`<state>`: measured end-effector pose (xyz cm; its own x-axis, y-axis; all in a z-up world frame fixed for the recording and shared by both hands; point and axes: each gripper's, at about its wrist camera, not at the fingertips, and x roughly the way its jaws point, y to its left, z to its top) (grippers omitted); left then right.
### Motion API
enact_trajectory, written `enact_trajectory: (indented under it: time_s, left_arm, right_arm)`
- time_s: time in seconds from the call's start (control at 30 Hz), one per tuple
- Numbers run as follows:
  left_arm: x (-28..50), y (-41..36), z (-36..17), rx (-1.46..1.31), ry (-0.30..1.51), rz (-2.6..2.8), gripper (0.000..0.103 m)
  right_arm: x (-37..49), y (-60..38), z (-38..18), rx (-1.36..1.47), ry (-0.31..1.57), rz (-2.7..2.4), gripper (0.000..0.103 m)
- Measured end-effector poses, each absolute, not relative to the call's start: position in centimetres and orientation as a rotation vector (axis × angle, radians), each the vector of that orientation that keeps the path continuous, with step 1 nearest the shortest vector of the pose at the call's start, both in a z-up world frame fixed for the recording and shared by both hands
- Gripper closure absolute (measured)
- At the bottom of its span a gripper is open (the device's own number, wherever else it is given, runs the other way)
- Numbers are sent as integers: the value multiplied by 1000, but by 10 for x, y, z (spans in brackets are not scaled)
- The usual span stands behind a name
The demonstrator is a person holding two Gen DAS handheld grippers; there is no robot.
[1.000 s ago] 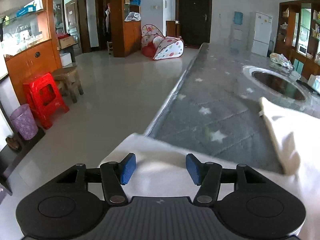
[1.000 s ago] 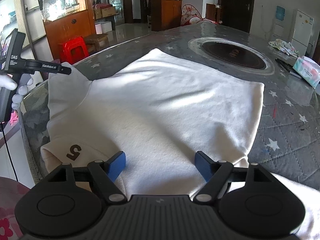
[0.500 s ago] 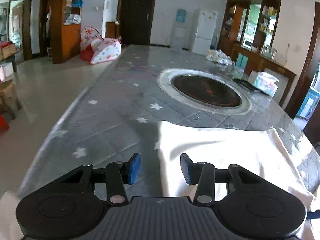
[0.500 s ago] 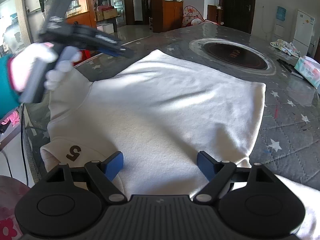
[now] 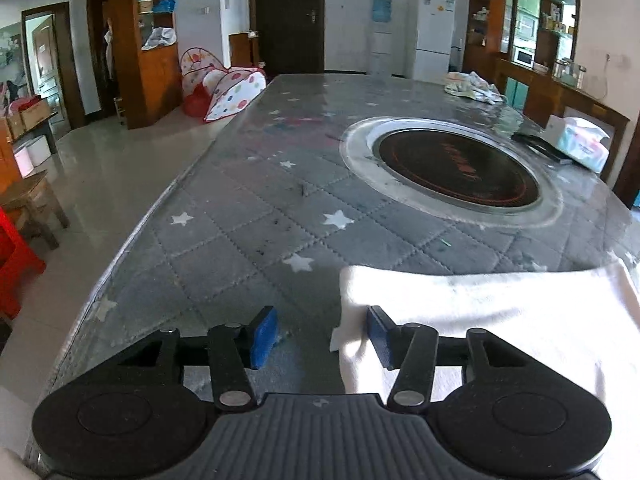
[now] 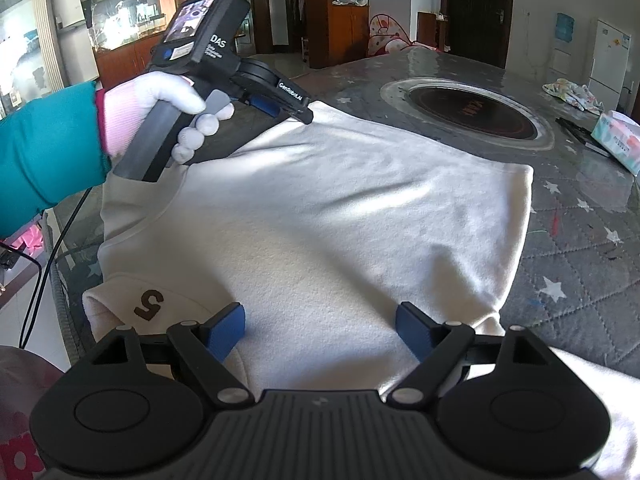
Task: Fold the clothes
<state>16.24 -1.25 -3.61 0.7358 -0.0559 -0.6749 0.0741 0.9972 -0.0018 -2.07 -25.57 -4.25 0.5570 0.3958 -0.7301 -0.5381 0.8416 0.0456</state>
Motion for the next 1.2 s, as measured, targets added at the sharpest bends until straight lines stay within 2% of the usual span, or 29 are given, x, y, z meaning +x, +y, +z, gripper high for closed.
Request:
enact_trajectory:
  time_s: [0.43, 0.8, 0.97, 1.13, 1.2]
  left_arm:
    - [171, -16, -37, 53, 740, -59, 47]
    - [102, -21, -33, 128, 723, -155, 46]
    - [92, -13, -39, 230, 680, -75, 41]
    - [77, -9, -22, 146, 674, -110, 40]
    - [64, -15, -17, 142, 652, -144, 31]
  right_arm:
    - [-20, -254, -43, -195, 808, 549, 17]
    - [-19, -252, -39, -192, 795, 544, 17]
    - [-24, -257, -35, -188, 785, 519, 17]
    - [-29, -270, -30, -162, 770, 477, 17]
    - [-31, -275, -31, -152, 773, 459, 17]
